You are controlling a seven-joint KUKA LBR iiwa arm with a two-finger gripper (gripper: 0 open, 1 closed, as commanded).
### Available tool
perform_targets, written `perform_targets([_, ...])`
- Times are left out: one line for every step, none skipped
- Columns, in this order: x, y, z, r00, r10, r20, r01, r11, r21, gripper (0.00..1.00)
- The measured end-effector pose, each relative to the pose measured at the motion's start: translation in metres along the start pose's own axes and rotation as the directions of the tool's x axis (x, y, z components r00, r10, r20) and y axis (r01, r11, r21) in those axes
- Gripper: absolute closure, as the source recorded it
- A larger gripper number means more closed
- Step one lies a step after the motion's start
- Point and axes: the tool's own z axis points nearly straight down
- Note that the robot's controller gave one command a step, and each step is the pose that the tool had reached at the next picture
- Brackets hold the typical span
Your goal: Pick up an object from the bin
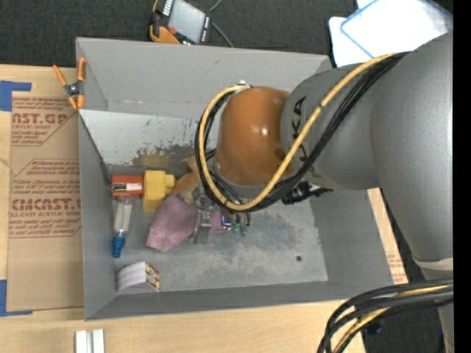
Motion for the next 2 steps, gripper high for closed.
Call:
perform_targets([0.000,0.000,-0.010,1.000,0.000,-0.001,0.000,1.000,0.000,1.00])
perform_targets([0.000,0.001,-0.022,1.000,-0.001,-0.001,0.001,1.000,-0.001,1.00])
